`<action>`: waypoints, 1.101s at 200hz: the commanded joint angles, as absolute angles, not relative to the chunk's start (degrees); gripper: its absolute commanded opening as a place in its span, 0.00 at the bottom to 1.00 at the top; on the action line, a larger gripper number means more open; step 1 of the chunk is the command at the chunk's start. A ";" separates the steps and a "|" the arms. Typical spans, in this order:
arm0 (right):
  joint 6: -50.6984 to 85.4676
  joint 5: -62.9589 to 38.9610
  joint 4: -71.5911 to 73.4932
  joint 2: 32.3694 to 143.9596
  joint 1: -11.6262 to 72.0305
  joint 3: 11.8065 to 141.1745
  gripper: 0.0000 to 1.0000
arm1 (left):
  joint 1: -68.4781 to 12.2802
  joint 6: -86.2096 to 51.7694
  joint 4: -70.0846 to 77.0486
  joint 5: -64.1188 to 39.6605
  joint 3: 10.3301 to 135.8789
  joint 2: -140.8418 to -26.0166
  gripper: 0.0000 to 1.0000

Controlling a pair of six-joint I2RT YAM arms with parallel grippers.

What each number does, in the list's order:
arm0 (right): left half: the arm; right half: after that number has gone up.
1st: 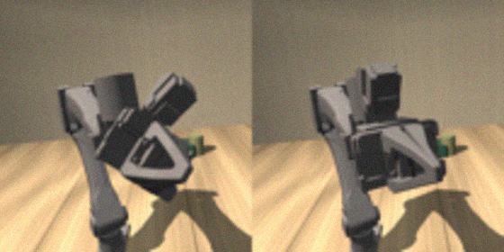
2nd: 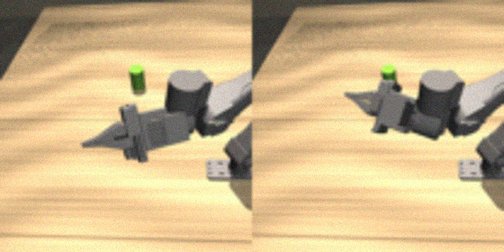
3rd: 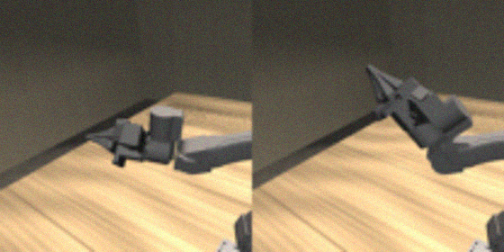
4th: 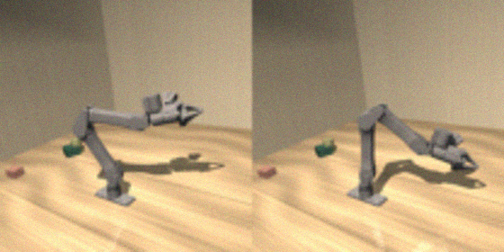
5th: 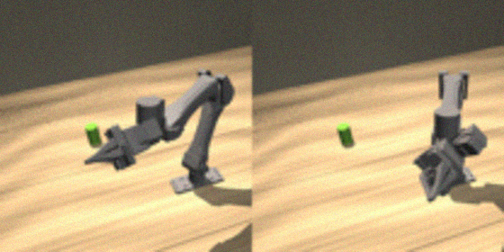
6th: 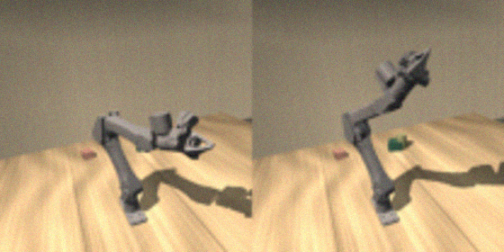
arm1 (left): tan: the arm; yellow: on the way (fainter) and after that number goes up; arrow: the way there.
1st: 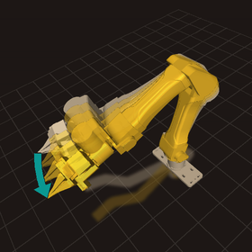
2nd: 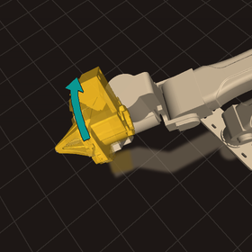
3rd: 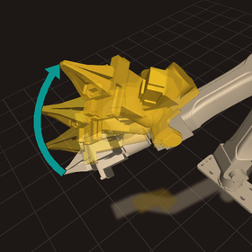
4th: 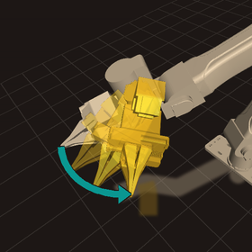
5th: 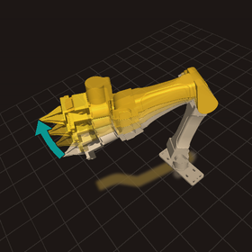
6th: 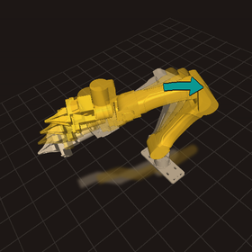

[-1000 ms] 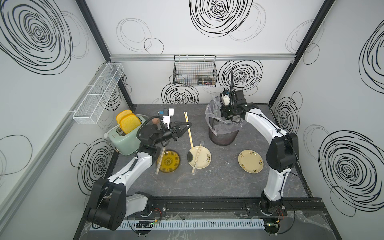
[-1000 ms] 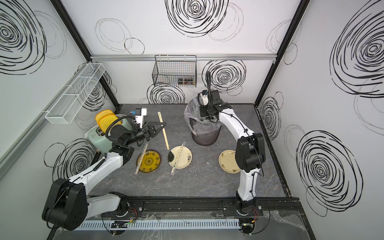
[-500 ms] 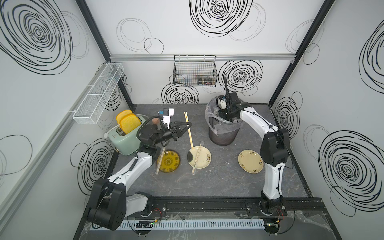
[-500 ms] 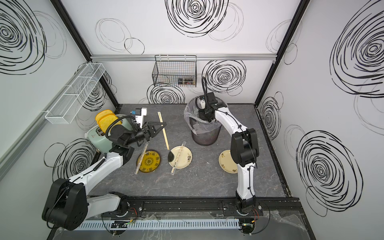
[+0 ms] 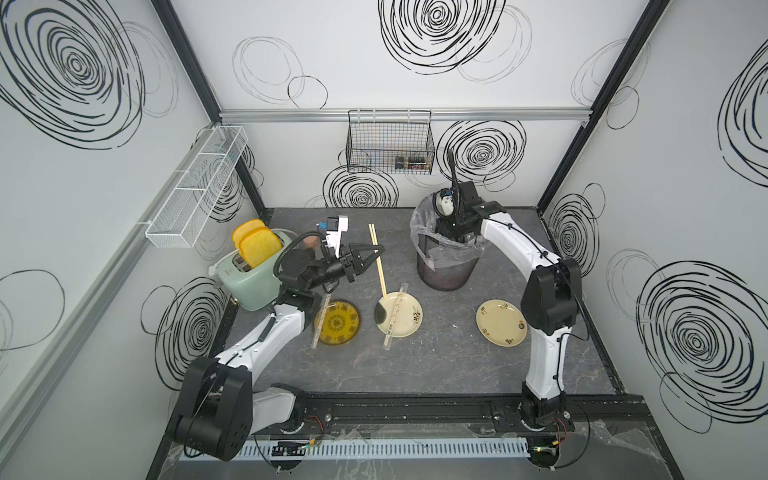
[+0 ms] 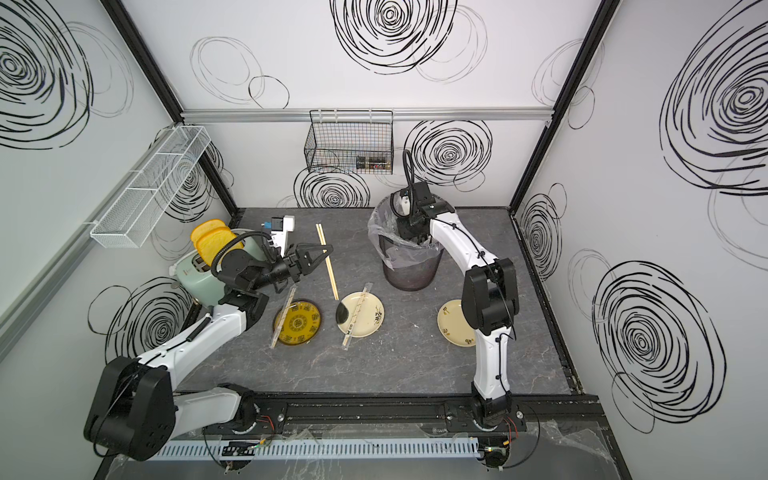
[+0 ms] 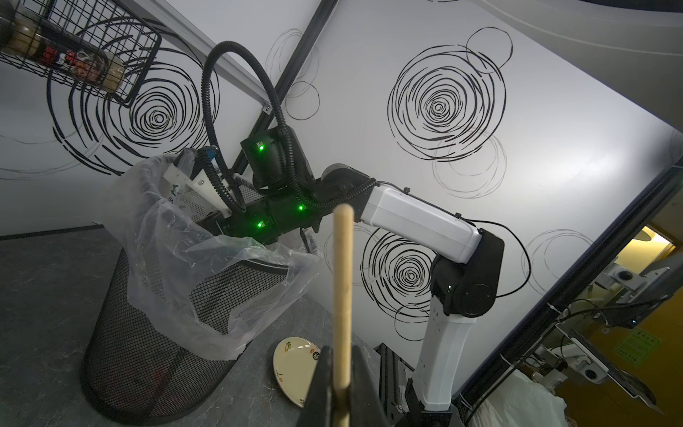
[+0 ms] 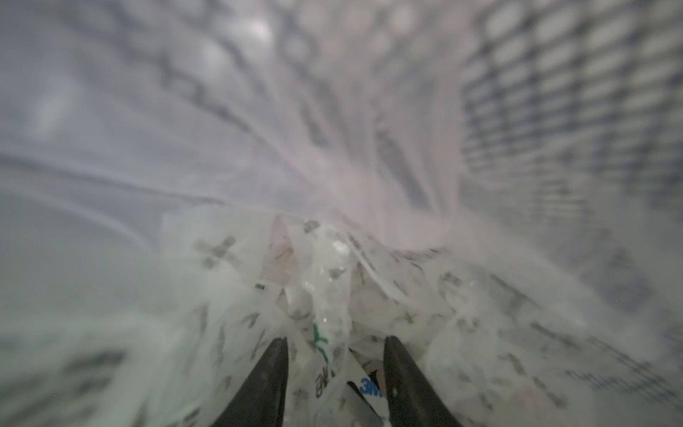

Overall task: Remove the packaging of disposable chopsticks
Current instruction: Place the packet bag in the trash bin, then place the disposable chopsticks on the plate.

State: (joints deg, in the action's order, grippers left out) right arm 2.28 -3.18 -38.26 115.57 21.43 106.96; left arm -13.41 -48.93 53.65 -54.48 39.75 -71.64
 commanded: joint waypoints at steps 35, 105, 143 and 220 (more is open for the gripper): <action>2.28 -2.40 -37.58 106.97 22.30 107.49 0.52 | -13.67 -48.60 55.74 -55.57 41.20 -71.50 0.00; 2.90 -1.67 -30.15 97.13 22.16 99.29 0.58 | -13.89 -48.63 55.76 -55.55 41.18 -71.46 0.00; 3.64 -3.82 -27.56 92.13 22.15 96.91 0.59 | -14.05 -48.52 55.65 -55.55 41.20 -71.47 0.00; 9.46 -27.07 -5.67 74.35 24.66 74.32 0.65 | -14.27 -48.34 55.46 -55.55 41.22 -71.37 0.00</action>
